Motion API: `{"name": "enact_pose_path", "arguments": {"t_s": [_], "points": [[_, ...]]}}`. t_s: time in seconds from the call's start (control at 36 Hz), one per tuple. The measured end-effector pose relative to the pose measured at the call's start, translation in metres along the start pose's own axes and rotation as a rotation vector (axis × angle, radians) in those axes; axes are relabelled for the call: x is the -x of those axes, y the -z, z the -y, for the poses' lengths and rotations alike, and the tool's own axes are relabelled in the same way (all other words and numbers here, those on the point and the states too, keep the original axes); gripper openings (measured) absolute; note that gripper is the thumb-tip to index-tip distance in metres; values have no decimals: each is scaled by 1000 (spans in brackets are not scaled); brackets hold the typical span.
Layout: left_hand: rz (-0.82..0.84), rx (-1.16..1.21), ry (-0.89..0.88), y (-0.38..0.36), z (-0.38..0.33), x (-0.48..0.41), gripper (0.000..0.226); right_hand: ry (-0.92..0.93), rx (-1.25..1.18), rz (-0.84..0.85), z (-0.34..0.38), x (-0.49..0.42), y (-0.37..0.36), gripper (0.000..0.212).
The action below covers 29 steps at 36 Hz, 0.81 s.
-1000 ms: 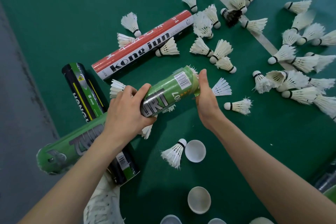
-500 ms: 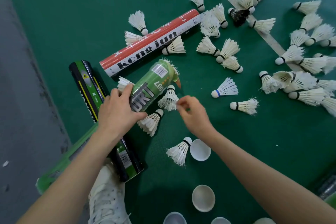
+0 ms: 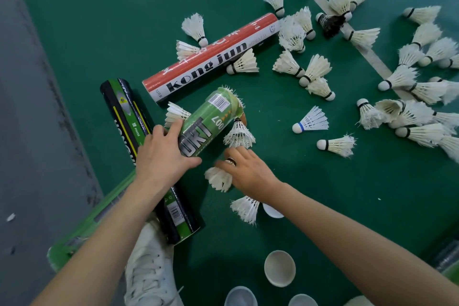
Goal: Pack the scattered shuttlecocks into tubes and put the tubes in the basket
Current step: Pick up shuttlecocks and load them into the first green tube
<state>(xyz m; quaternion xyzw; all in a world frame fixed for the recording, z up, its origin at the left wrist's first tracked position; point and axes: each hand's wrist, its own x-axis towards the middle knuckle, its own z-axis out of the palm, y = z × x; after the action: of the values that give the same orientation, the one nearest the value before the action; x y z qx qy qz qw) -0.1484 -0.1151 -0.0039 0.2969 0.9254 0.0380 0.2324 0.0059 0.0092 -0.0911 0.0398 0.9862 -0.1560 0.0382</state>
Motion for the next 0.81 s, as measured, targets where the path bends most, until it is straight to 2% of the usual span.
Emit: {"name": "enact_pose_path", "arguments": {"t_s": [0.06, 0.11, 0.17, 0.25, 0.33, 0.39, 0.44, 0.58, 0.72, 0.78, 0.81], "points": [[0, 11, -12, 0, -2, 1, 93, -14, -76, -105, -9, 11, 4, 46], [-1, 26, -30, 0, -4, 2, 93, -68, -250, -178, -19, 24, 16, 44], [0, 21, -59, -1, -8, 3, 95, -174, -424, -241, -32, 39, 29, 48], [5, -13, -103, -3, -16, 6, 97, -388, -560, -354, -54, 64, 45, 56], [12, -38, -142, -5, -28, 9, 98, -592, -660, -534, -70, 80, 61, 73], [23, -55, -173, -6, -36, 12, 98, -694, -810, -684, -76, 85, 74, 83], [33, -65, -208, -8, -44, 14, 97, -740, -942, -768, -83, 87, 83, 79], [41, -54, -283, -11, -63, 22, 97, -878, -1298, -823, -97, 84, 86, 53], [53, -43, -342, -10, -79, 28, 96, -884, -1544, -836, -91, 75, 93, 36], [58, -37, -363, -10, -83, 30, 93, -885, -1564, -792, -89, 76, 93, 23], [59, -33, -374, -10, -85, 31, 93, -886, -1533, -746, -88, 77, 93, 28]]}}
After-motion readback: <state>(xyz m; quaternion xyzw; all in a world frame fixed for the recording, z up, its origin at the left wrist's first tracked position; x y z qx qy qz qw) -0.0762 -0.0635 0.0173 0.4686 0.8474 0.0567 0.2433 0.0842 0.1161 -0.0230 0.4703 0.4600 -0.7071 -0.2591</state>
